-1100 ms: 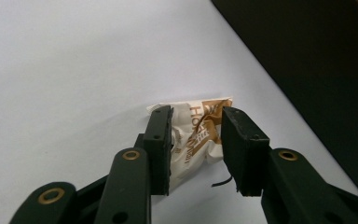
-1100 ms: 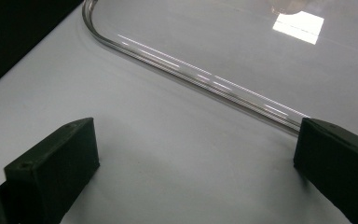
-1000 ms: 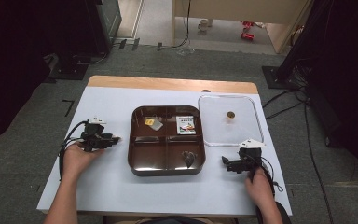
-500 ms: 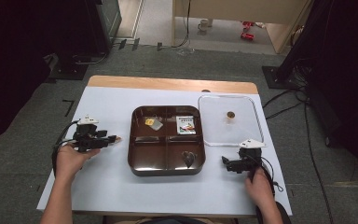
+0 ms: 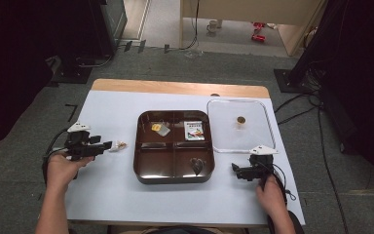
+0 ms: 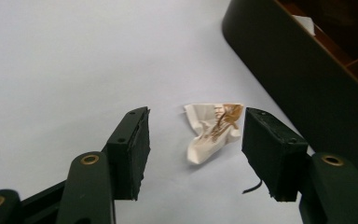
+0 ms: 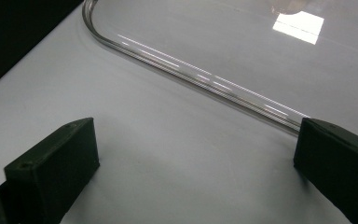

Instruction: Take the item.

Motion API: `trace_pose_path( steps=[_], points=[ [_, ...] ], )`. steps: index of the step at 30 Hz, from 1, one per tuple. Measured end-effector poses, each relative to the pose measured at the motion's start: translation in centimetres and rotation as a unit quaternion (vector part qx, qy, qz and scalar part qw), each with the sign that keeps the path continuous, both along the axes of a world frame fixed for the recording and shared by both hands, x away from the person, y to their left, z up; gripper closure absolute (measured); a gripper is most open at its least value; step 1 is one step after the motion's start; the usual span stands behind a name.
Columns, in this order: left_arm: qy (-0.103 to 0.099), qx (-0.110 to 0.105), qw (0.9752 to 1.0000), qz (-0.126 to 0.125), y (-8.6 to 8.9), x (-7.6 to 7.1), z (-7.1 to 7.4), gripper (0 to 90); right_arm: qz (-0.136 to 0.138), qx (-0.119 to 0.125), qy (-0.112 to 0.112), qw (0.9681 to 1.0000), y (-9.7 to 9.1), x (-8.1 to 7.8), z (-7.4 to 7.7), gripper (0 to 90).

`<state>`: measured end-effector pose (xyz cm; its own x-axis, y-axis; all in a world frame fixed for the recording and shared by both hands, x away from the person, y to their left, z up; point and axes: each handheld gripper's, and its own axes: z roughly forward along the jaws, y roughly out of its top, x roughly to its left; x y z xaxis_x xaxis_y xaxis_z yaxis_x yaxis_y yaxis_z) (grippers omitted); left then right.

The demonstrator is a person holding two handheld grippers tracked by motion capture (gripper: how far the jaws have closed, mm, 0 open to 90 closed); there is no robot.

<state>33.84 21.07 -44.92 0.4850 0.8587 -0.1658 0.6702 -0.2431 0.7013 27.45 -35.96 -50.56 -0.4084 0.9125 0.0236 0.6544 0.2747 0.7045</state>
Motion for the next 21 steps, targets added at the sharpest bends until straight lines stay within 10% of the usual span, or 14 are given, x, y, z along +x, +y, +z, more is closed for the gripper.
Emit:
trace_pose_path(
  steps=[21],
  points=[
    [0.021,0.048,0.998,0.037,2.5,0.0,-2.7,33.5,0.001,-0.001,0.0,1.0,0.0,0.0,0.0,0.0]
  ],
)
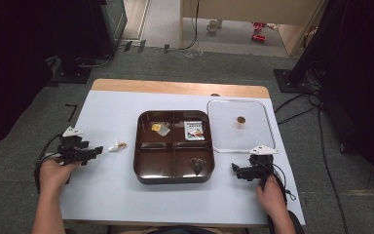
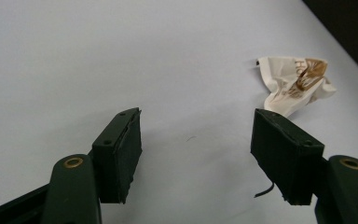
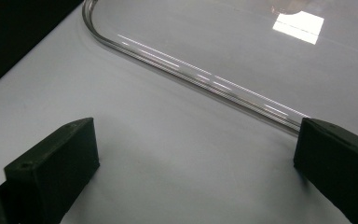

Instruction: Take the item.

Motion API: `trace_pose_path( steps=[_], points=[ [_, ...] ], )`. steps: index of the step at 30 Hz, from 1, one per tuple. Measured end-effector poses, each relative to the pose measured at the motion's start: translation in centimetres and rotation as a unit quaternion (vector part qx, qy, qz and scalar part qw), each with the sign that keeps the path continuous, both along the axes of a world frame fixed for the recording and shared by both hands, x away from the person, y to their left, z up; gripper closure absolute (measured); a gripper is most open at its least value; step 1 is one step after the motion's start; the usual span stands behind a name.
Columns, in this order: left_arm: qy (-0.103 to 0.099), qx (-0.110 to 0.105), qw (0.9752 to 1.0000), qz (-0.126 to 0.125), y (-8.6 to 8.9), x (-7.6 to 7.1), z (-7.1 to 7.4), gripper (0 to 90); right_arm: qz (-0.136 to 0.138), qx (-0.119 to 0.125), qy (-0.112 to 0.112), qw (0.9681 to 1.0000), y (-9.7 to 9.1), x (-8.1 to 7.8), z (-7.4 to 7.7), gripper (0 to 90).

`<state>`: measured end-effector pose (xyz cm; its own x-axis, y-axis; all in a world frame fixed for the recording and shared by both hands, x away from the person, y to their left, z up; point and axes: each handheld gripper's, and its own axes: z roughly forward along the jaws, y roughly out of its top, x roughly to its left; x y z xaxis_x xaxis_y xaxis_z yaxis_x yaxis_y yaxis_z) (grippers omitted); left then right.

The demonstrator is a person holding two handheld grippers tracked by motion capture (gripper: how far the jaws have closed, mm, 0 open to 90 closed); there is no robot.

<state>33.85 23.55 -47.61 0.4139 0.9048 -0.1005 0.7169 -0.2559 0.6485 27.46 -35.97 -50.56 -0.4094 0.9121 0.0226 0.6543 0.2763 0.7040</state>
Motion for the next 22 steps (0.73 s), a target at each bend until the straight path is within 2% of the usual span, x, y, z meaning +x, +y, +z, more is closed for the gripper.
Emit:
trace_pose_path(
  steps=[3,8,10,11,14,17,19,22],
  points=[
    [0.004,0.004,1.0,0.0,0.1,0.1,-0.3,33.3,0.0,0.0,0.0,1.0,0.0,0.0,0.0,0.0],
    [-0.006,0.005,0.9999,-0.013,0.2,-0.1,-0.6,32.0,0.0,0.0,0.0,1.0,0.0,0.0,0.0,0.0],
    [-0.013,0.003,0.9996,-0.024,0.1,-0.3,-0.8,28.2,0.0,0.0,0.0,1.0,0.0,0.0,0.0,0.0],
    [-0.022,0.01,0.9992,-0.032,0.0,-0.4,-1.0,25.2,0.0,0.0,0.0,1.0,0.0,0.0,0.0,0.0],
    [-0.035,0.035,0.9978,-0.043,-0.4,-0.7,-1.2,23.9,0.0,0.0,0.0,1.0,0.0,0.0,0.0,0.0],
    [-0.034,0.024,0.9983,-0.04,-0.4,-0.7,-1.3,21.1,0.0,0.0,0.0,1.0,0.0,0.0,0.0,0.0],
    [-0.041,0.027,0.9977,-0.046,-0.5,-0.9,-1.5,17.1,0.0,0.0,0.0,1.0,0.0,0.0,0.0,0.0],
    [-0.05,0.027,0.9975,-0.043,-0.6,-1.0,-1.7,16.0,0.0,0.0,0.0,1.0,0.0,0.0,0.0,0.0]
  ],
)
